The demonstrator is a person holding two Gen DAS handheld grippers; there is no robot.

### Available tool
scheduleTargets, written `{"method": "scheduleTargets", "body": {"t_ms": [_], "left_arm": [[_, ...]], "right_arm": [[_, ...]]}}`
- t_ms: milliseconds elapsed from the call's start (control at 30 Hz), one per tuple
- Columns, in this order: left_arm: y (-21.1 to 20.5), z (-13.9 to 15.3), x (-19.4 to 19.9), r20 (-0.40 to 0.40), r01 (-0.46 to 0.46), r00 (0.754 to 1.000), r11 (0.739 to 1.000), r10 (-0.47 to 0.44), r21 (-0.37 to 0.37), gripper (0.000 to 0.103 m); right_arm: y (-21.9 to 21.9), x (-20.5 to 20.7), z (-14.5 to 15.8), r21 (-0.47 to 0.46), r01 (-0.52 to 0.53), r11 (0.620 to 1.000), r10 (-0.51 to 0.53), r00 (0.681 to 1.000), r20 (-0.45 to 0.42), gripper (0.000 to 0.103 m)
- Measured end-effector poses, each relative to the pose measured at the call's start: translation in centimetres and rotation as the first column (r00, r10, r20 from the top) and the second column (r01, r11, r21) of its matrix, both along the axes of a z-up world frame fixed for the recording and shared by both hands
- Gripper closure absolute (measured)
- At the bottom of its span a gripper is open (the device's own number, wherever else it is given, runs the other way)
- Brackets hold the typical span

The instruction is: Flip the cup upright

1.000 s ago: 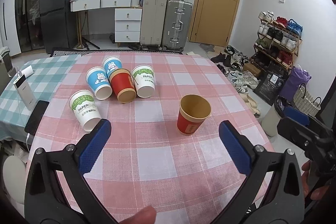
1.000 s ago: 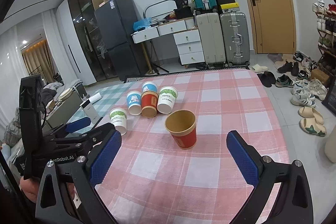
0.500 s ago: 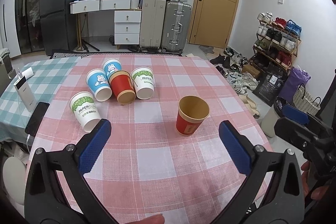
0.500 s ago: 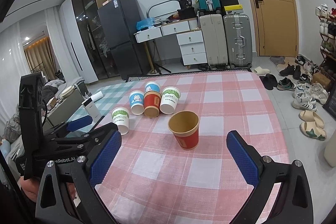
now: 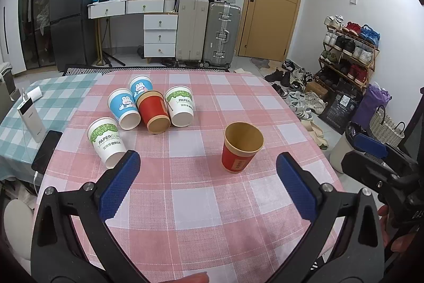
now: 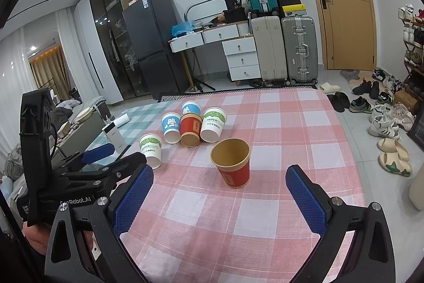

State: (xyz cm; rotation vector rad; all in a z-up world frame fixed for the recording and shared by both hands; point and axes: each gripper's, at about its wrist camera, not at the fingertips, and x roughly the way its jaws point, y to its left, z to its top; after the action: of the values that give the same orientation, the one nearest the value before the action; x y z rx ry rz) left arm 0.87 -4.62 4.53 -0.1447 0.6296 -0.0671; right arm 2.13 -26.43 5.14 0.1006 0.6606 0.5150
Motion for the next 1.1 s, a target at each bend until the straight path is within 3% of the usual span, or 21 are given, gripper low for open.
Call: {"method": "scheduleTargets", "body": {"t_ms": [967,1100], "left_arm": [[-0.2,0.4,0.1,0.002,0.008,1.0,1.0,-0.008,0.025,0.0],[-0.4,0.7,-0.3,0.035,0.012,0.999,0.999,-0.013,0.044,0.0]], "right_arm": [[-0.5,0.9,-1.0,0.009,0.011,1.0,-0.011,0.999,-0.037,0.001],[-0.6,1.0,-1.1,0.008,0.011,1.0,-0.011,0.999,-0.034,0.001]]}}
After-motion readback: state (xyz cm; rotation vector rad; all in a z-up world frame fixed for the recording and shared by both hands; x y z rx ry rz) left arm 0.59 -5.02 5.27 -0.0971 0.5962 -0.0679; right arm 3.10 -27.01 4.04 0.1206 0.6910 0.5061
